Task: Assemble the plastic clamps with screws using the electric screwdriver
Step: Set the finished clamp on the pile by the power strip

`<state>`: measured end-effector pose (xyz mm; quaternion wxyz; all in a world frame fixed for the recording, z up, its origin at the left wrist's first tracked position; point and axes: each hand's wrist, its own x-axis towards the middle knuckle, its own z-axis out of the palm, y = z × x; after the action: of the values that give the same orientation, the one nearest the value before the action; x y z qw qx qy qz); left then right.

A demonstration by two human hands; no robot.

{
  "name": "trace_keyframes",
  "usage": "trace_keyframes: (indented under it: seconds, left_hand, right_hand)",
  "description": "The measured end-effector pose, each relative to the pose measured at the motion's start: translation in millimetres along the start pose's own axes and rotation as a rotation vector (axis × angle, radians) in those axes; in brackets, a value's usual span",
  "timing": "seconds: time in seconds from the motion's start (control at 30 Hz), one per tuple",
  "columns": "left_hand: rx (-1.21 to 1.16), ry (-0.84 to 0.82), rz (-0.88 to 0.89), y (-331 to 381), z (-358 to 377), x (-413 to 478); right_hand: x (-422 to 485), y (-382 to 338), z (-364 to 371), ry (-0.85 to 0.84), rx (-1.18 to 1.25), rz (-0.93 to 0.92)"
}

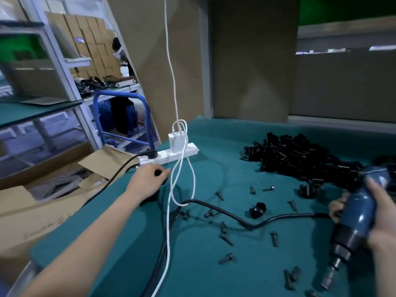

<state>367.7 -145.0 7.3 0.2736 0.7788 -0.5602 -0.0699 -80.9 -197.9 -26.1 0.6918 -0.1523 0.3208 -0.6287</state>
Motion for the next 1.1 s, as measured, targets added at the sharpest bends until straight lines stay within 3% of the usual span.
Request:
trace_keyframes:
  seconds: [0.1, 0.17, 0.23, 0.3, 0.33, 0.37, 0.43, 0.53, 0.6, 0.73, 0.8, 0.9, 1.0, 1.1]
  left_hand:
    - [0.164, -0.131, -0.010, 3.3, 6.5, 1.6]
    - [0.267, -0.071, -0.021, 14.0, -0.9, -2.6]
    - [0.268, 0.226, 0.030, 32.0, -10.6, -9.9]
    - [0.025, 0.560, 0.225, 67.9, -15.2, -22.8]
    - [-0.101, 0.631, 0.365, 91.9, -12.6, -27.7]
    - [-0.197, 0.595, 0.501, 117.9, -6.0, -30.9]
    - [-0.273, 0.259, 0.668, 169.5, 20.2, -33.7]
    - [-0.044, -0.328, 0.731, 229.4, 83.8, -34.2]
    - [0.048, -0.502, 0.755, 249.5, 122.0, -31.4]
    - [0.075, -0.532, 0.777, 269.6, 169.4, -29.3]
    - [-0.062, -0.464, 0.749, 271.8, 176.4, -27.3]
    - [-0.257, -0.362, 0.642, 284.5, 174.0, -24.3]
    - [-0.404, -0.320, 0.465, 319.5, 170.8, -18.9]
    - [-0.370, -0.329, 0.404, 368.0, 179.3, -8.6]
  right_hand:
    - [-6.8, -1.2, 7.0, 0.078, -0.118, 0.011]
    - [-11.5, -0.4, 12.0, 0.097, -0.164, 0.010]
    - [-14.4, -1.1, 16.8, 0.141, -0.245, 0.004]
    - [-14.5, 0.3, 17.9, 0.186, -0.354, -0.005]
    - [-14.1, 0.3, 16.8, 0.207, -0.437, -0.029]
    - [-14.1, -1.5, 15.1, 0.237, -0.510, -0.074]
    - [-17.2, -9.8, 11.7, 0.285, -0.625, -0.165]
    - [-24.7, -27.5, 5.4, 0.362, -0.790, -0.212]
    - [-30.0, -32.1, 0.3, 0.389, -0.882, -0.154]
    - [-39.2, -43.7, -9.1, 0.441, -1.061, -0.072]
    - [-42.5, -50.3, -10.0, 0.429, -1.131, -0.005]
    - [-47.5, -57.4, -14.2, 0.367, -1.035, 0.105]
    - [-54.6, -70.2, -22.7, 0.353, -0.935, 0.032]
    - [-63.4, -83.9, -30.2, 0.335, -0.912, -0.058]
